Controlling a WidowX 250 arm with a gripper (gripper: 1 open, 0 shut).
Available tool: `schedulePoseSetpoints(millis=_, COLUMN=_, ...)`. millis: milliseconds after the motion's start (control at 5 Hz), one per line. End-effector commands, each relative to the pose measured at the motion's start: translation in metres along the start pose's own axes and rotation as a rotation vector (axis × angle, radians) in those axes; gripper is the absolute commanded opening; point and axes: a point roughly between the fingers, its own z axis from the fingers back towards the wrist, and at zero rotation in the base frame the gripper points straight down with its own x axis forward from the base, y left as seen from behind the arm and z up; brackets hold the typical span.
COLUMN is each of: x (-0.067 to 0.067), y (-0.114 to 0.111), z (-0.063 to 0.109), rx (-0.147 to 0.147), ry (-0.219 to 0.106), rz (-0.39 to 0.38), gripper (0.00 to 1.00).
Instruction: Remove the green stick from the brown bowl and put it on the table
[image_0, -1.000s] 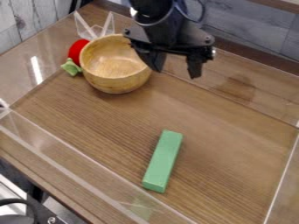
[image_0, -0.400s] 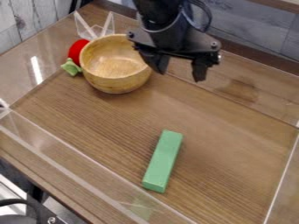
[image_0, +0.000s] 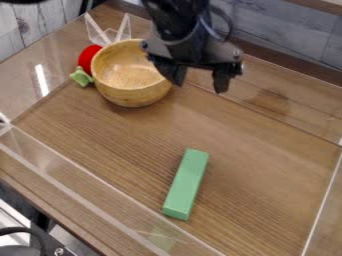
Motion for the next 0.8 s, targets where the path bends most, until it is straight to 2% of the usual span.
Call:
schedulePoseSetpoints(millis=0, x=0.013, y=0.001, z=-0.016, rx=0.013, ry=-0.036, rz=-0.006, gripper=0.0)
schedulePoseSetpoints(millis=600, x=-0.006, y=-0.003, z=-0.057, rx=0.029, ry=0.033, rz=-0.097, gripper=0.0)
